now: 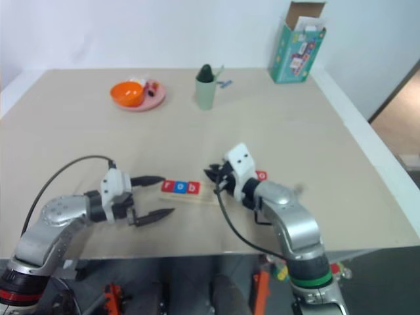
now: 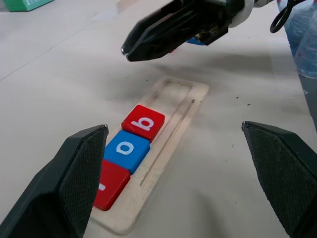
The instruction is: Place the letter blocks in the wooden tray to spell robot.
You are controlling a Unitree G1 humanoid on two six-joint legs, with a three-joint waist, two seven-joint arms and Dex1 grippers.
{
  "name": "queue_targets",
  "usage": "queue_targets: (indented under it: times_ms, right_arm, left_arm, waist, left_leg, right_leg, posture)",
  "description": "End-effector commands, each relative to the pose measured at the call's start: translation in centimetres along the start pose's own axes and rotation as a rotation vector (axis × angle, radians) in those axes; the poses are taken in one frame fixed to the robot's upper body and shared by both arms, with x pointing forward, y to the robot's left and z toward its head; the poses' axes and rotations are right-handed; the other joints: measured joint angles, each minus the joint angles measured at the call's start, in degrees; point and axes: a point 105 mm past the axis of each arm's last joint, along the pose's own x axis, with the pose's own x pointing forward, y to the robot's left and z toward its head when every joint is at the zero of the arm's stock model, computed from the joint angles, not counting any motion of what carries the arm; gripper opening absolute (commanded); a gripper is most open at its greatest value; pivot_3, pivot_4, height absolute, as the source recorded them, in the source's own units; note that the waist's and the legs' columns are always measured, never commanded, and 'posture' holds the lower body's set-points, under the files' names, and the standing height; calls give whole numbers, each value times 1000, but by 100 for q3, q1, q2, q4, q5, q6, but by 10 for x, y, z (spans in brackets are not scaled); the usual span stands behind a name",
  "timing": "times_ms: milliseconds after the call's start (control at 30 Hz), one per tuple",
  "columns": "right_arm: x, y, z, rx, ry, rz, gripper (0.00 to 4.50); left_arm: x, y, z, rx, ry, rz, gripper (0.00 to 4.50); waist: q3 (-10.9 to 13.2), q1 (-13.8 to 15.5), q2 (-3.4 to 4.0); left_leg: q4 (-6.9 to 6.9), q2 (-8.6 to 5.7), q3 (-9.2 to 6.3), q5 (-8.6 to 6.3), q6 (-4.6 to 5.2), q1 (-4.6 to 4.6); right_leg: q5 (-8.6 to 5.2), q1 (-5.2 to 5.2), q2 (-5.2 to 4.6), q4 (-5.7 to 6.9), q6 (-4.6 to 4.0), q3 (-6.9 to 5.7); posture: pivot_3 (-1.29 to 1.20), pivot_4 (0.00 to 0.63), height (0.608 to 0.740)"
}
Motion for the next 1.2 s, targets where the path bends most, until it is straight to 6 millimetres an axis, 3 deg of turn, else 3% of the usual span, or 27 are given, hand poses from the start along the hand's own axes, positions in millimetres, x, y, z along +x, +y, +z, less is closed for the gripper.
queue_targets:
  times_ms: [33, 400, 1200]
  right_arm:
    - [12, 1, 9, -40, -26, 35, 12]
    - [25, 21, -4, -66, 22, 134, 12]
    - [20, 22, -15, -70, 53, 135, 12]
  left_arm:
    - [-2, -1, 8, 31, -29, 24, 4500]
    - [-9, -1, 9, 11, -37, 91, 4500]
    - [-7, -1, 6, 11, -29, 86, 4500]
  waist:
    - [0, 0, 0]
    - [0, 4, -1]
    - [-1, 3, -1]
  left_leg:
    - [0, 1, -1, 0, 0, 1]
    - [-3, 0, -6, -1, 0, -4]
    - [-1, 0, -5, -1, 0, -2]
  right_leg:
    - [0, 0, 1, 0, -1, -1]
    - [-4, -1, -2, -1, 1, -6]
    - [-3, 0, -1, 0, 1, -5]
  posture:
    - [0, 150, 740]
    - [0, 150, 740]
    - [0, 150, 740]
